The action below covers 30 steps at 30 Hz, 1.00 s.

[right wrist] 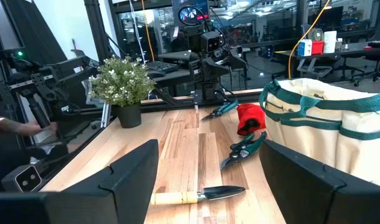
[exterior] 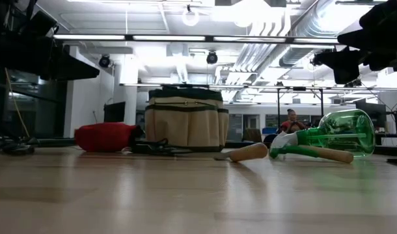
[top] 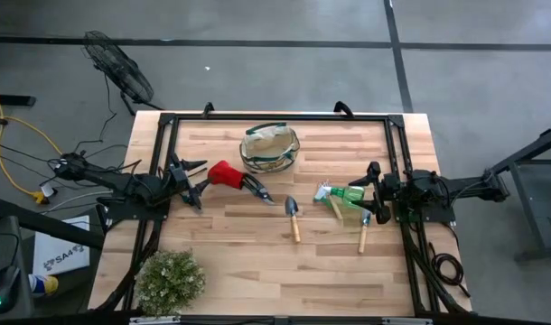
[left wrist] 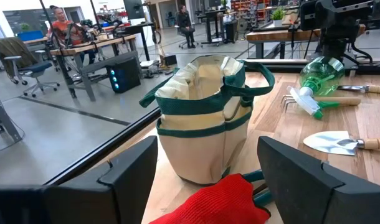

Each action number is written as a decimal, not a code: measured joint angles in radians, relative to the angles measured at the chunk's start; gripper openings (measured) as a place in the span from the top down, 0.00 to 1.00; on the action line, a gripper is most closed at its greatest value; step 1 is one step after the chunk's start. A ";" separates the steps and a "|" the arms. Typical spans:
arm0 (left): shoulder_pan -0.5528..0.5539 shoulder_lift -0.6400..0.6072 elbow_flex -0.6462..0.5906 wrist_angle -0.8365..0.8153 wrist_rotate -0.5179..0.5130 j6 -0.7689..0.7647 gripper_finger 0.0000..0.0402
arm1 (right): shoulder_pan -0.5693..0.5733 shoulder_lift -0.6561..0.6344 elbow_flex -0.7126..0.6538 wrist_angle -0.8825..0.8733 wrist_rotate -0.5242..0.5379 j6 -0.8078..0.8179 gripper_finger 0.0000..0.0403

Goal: Pick & Place Garden tools in Gardening bag

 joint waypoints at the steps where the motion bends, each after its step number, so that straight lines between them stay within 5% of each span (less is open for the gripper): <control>1: 0.000 0.000 0.000 0.000 0.000 0.000 0.33 | 0.000 0.000 0.000 0.000 0.000 0.000 0.33; 18: 0.000 0.000 0.000 0.004 0.003 0.000 0.33 | 0.000 0.000 0.000 0.000 0.000 0.000 0.33; 30: 0.000 -0.001 0.000 0.015 0.145 -0.001 0.33 | 0.000 0.000 0.000 0.000 0.000 0.000 0.33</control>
